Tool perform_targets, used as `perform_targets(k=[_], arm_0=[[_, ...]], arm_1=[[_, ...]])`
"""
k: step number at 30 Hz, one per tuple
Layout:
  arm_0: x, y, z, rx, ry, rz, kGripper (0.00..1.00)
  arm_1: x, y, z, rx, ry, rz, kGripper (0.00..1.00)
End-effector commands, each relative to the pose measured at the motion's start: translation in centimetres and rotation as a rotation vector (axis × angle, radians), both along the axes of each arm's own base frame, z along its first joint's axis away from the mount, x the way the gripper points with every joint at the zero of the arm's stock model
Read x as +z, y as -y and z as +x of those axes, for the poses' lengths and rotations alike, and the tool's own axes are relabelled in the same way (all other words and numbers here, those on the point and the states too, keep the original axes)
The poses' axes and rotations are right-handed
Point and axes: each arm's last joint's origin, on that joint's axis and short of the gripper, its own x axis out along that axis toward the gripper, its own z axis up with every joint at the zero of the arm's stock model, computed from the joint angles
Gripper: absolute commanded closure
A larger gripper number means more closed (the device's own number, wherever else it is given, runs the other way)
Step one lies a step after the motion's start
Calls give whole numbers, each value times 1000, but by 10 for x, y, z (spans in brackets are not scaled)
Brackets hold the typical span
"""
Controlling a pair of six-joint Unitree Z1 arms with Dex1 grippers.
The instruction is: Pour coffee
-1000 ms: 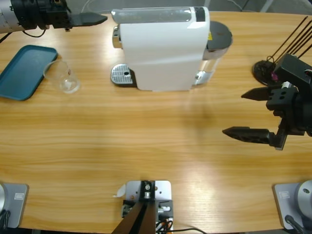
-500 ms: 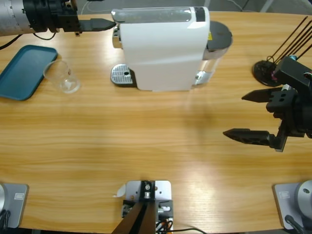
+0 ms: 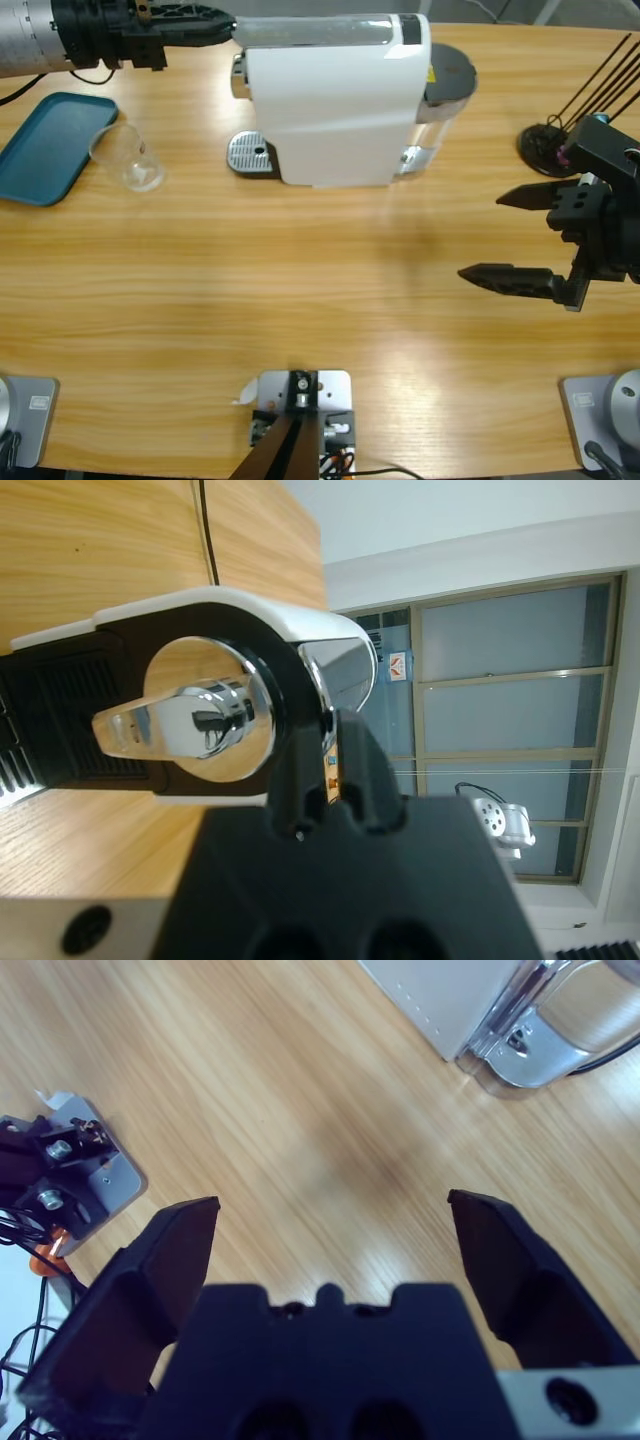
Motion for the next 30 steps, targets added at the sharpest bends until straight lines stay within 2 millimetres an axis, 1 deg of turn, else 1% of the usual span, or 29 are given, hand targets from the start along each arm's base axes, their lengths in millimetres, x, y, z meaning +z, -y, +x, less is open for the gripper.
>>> perform_targets(k=[1,4,8,10,17,20,23,25,27,28,30], arm_0=[[14,2,-4,13,43,-21,1000],[28,2,-6,20,70,-42,1000],[44,8,-8,20,95,-65,1000],[49,12,-9,20,102,-72,1000],[56,28,-11,2,108,-84,1000],[58,25,-15,3,115,-84,1000],[68,18,-24,26,161,-47,1000],[79,8,-37,75,221,25,1000],[96,-3,-52,117,285,152,1000],[108,-10,-63,137,334,258,985],[124,-24,-80,182,420,418,669]], arm_1=[[-4,5,-7,18,13,-2,0],[-4,5,-7,18,15,-2,0],[-4,5,-7,18,15,-1,0],[-4,5,-7,17,15,-2,0],[-3,6,-8,17,21,4,0],[-3,7,-9,17,24,7,0],[-3,7,-9,18,25,10,0],[-3,7,-9,18,26,11,0],[-3,7,-9,18,26,10,0],[-2,7,-10,17,27,11,0],[-3,8,-10,13,28,8,0]])
